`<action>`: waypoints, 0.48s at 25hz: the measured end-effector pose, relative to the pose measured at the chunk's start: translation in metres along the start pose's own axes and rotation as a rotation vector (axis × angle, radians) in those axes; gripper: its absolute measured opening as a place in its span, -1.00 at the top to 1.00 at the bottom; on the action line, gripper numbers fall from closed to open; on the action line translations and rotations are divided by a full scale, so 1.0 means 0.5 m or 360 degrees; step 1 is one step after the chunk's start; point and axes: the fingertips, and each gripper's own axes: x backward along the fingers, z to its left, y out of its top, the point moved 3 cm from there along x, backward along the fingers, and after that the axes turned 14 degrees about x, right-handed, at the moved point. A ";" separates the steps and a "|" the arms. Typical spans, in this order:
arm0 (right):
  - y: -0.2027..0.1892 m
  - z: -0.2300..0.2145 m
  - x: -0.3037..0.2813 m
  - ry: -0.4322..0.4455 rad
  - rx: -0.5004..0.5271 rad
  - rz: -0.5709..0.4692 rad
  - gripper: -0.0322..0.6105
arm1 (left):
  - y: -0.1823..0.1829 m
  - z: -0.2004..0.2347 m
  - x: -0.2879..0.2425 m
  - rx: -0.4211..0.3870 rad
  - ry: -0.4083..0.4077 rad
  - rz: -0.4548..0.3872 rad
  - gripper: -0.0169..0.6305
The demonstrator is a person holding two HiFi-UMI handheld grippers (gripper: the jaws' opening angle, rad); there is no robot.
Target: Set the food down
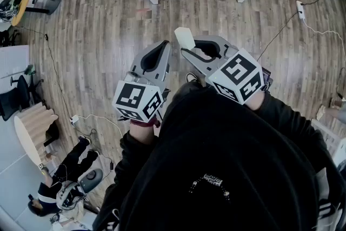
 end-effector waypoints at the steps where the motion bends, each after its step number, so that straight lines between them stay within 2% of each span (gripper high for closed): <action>1: -0.004 -0.007 0.005 0.0009 -0.0006 0.0001 0.56 | 0.001 -0.003 -0.006 0.0056 -0.0003 -0.0010 0.96; 4: -0.015 -0.024 0.017 0.0037 -0.0029 0.0002 0.56 | 0.007 -0.011 -0.024 0.0174 0.0007 -0.0032 0.96; 12: -0.026 -0.066 0.057 0.0072 -0.0058 -0.0041 0.56 | 0.035 -0.065 -0.074 0.0277 -0.0036 -0.0070 0.96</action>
